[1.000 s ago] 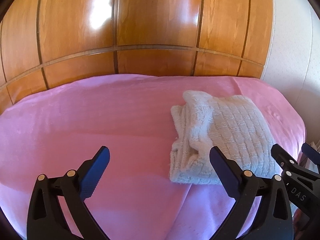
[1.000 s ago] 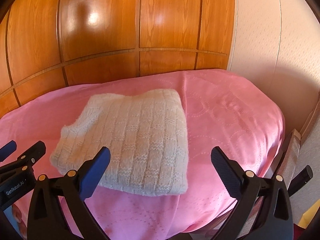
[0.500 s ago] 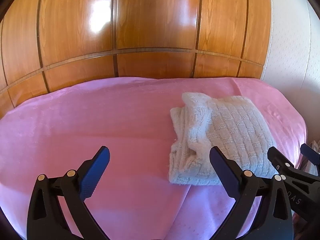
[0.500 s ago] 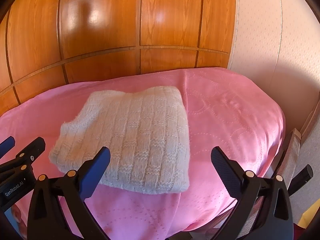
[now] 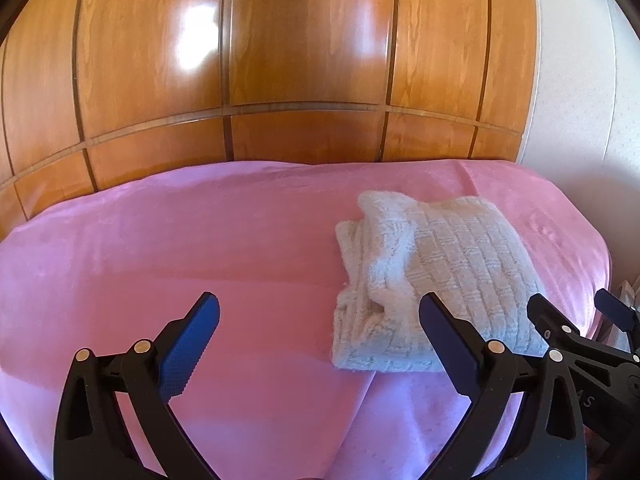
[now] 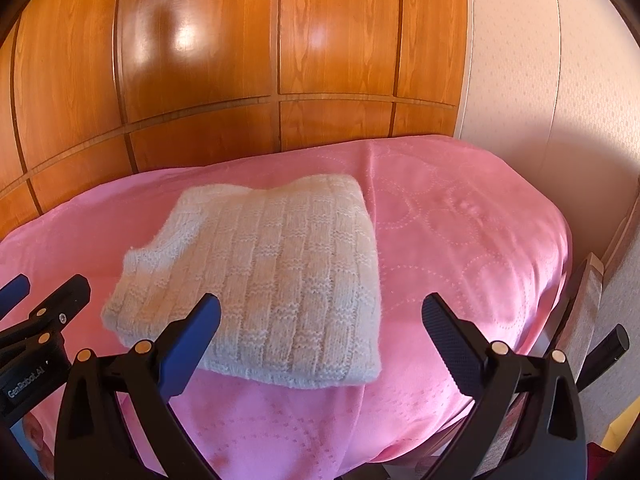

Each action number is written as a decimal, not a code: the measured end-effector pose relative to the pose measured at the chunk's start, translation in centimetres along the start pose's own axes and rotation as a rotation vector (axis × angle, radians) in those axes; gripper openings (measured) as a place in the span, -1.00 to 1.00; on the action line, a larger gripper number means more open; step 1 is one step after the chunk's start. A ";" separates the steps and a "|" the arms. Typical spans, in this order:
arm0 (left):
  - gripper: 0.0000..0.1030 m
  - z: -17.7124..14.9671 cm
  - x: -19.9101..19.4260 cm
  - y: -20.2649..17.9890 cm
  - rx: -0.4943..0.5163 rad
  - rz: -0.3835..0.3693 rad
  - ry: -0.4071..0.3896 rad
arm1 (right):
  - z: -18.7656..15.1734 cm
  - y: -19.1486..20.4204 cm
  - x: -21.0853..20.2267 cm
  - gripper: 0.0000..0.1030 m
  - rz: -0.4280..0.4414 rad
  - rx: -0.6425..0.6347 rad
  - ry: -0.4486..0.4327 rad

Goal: Fold small clothes

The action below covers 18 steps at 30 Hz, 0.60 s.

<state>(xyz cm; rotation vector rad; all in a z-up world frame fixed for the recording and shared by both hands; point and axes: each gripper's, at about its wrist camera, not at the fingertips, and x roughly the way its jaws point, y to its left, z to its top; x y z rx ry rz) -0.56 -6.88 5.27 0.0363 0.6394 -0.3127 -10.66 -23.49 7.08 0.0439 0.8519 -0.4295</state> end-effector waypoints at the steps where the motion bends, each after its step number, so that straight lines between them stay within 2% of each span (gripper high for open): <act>1: 0.92 0.0 0.0 0.0 -0.002 -0.004 0.002 | 0.0 0.0 0.1 0.95 0.000 0.001 0.002; 9: 0.92 -0.1 0.2 -0.1 0.014 0.000 -0.008 | -0.3 0.1 0.2 0.95 -0.009 -0.012 0.004; 15: 0.92 -0.2 1.3 0.6 -0.045 0.004 0.053 | -0.1 -0.2 0.0 0.95 0.004 0.013 0.001; 18: 0.92 -0.3 1.7 0.7 -0.041 0.016 0.062 | 0.0 -0.3 0.1 0.95 0.003 0.016 -0.002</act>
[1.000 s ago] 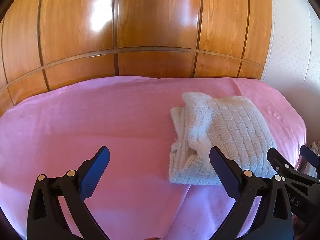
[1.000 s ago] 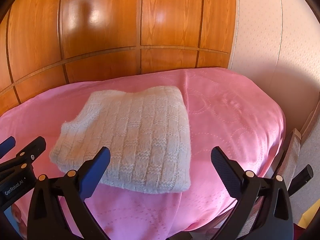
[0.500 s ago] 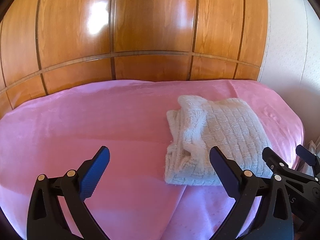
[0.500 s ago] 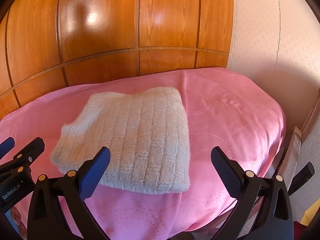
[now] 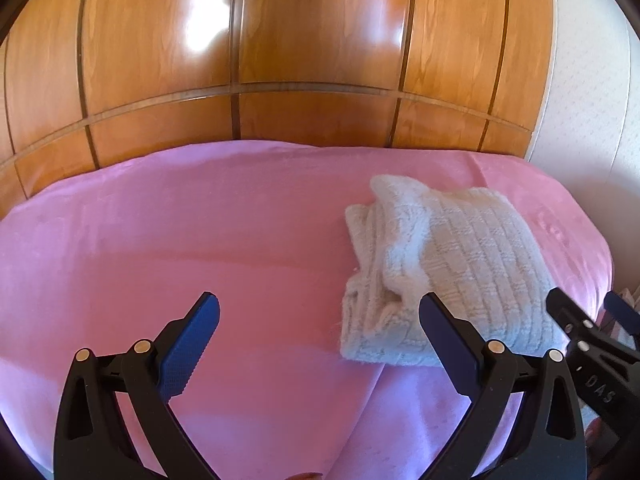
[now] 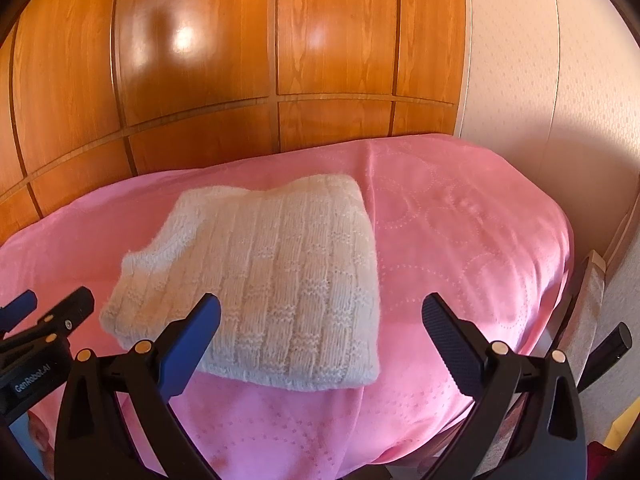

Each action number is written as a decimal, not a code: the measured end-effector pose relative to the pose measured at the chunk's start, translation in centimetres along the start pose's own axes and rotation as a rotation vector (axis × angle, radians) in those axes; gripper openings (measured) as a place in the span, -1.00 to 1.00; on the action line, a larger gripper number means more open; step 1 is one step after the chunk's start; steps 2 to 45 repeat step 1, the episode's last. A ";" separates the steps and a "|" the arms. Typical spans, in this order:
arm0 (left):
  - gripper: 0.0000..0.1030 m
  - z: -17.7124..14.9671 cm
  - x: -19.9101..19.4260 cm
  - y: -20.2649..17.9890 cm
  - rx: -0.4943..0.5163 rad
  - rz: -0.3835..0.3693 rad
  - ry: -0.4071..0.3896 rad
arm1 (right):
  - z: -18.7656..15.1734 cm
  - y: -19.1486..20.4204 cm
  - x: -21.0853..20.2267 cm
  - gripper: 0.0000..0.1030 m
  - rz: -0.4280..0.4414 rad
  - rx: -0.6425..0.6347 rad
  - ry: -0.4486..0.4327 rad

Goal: Fold small clothes

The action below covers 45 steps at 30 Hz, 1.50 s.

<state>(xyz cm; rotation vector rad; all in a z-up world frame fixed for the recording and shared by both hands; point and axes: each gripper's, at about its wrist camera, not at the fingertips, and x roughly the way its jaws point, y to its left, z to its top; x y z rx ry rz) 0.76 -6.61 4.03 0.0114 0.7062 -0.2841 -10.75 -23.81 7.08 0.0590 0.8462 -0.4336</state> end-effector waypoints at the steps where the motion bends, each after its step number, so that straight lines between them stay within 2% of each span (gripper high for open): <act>1: 0.92 0.0 0.0 0.0 -0.001 0.000 0.002 | 0.0 -0.1 0.1 0.95 0.000 0.003 0.001; 45: 0.92 0.0 0.0 0.0 -0.001 0.000 0.002 | 0.0 -0.1 0.1 0.95 0.000 0.003 0.001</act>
